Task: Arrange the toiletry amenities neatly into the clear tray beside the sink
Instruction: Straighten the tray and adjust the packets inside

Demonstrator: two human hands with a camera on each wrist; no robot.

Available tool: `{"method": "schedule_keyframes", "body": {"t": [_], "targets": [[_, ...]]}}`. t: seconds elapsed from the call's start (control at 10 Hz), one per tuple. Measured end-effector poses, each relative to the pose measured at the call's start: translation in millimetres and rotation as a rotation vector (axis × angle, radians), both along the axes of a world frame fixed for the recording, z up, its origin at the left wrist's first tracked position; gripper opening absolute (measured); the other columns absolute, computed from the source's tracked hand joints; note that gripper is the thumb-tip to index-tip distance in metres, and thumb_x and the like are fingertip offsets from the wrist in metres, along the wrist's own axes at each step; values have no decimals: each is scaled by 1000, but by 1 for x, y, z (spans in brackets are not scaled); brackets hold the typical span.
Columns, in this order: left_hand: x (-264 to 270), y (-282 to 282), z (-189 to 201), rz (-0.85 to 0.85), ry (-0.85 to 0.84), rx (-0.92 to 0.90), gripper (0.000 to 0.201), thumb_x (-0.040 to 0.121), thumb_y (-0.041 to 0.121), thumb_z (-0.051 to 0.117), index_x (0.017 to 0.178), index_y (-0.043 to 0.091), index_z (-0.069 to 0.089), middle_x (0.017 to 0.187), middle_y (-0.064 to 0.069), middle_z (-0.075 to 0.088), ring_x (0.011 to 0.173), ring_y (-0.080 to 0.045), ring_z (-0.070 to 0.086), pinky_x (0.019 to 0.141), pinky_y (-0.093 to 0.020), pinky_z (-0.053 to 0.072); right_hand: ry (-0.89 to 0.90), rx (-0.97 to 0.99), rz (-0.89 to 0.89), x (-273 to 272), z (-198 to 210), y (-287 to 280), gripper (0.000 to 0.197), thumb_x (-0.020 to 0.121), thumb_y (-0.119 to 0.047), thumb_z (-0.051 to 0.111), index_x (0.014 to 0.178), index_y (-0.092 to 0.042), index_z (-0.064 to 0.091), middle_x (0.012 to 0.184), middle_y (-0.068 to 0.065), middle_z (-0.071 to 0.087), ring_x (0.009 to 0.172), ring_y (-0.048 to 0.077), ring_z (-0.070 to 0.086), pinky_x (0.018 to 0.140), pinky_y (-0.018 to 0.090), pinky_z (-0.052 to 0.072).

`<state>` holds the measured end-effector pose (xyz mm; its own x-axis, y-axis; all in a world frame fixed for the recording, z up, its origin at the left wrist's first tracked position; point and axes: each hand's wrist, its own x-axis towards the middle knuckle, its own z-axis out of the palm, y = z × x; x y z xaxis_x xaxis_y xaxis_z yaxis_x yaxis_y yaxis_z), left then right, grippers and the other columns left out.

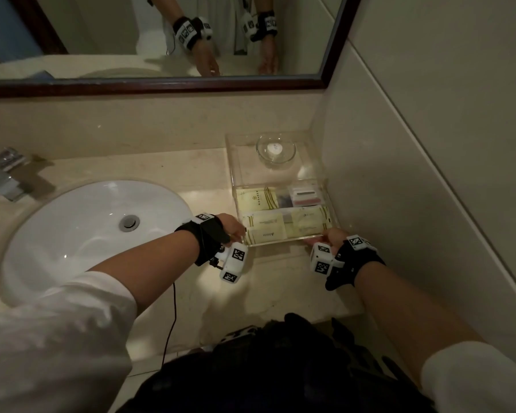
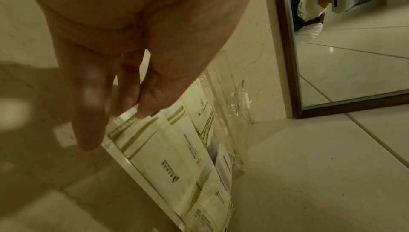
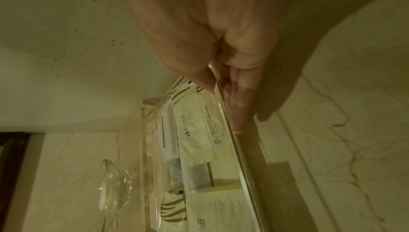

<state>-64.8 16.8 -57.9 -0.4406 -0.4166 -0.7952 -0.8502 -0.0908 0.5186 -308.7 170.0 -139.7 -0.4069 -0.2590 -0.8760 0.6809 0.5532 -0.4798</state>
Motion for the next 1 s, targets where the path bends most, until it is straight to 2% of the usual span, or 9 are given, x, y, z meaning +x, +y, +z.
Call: {"method": "schedule_keyframes", "body": {"t": [0.1,0.2,0.3,0.4,0.5,0.6,0.7,0.8,1.0], "targets": [[-2,1,-5,72,-2,-2,17,90,5,57,104,-2,63,96,-13,62,82,-24,61,82,-37,56,48,18,26,7,15,2,31,97,-7,38,119,-1,59,90,20,73,83,32,68,91,51,52],[-2,6,-9,149,38,22,37,87,3,61,122,-6,56,117,-20,64,106,-34,63,99,-44,49,36,-15,28,1,7,0,32,95,-2,40,123,1,57,87,20,73,72,24,55,107,50,38],[-7,11,-2,271,95,13,31,89,0,55,119,-7,54,107,-25,66,85,-30,66,85,-48,56,26,-24,-23,15,38,3,27,96,0,39,112,5,60,97,23,69,99,35,63,103,48,45],[-6,3,-3,265,96,27,24,85,3,63,107,-5,59,96,-18,66,85,-30,68,82,-43,58,21,-21,-18,23,50,1,24,97,2,35,105,5,57,95,22,65,88,37,62,101,44,47],[-3,-7,-11,288,82,78,5,84,-1,61,84,1,57,93,-24,64,100,-43,65,91,-57,50,45,-12,-24,22,47,-2,33,96,5,33,124,7,51,112,24,63,100,39,62,94,45,50],[-2,-10,-14,284,86,97,6,83,-2,62,80,2,58,92,-24,64,102,-45,64,92,-58,49,62,-23,-15,26,52,0,29,98,3,32,120,4,51,89,22,63,78,35,63,88,41,52],[-2,-4,3,316,98,104,14,84,-6,61,76,4,55,84,-19,63,96,-40,66,90,-48,54,45,-33,-4,26,55,0,23,98,4,33,113,5,50,77,22,62,67,36,63,48,35,58],[-2,-3,9,314,126,144,9,87,-7,57,84,0,54,80,-16,61,78,-33,63,85,-44,55,22,-62,-43,26,56,0,28,97,6,34,118,6,52,88,23,61,79,37,61,42,37,55],[-4,-5,-2,271,121,147,7,86,-7,55,85,0,57,94,-25,65,98,-43,64,95,-53,50,60,-57,-19,13,44,-7,34,94,7,39,125,7,52,87,21,67,67,34,69,68,45,60]]}}
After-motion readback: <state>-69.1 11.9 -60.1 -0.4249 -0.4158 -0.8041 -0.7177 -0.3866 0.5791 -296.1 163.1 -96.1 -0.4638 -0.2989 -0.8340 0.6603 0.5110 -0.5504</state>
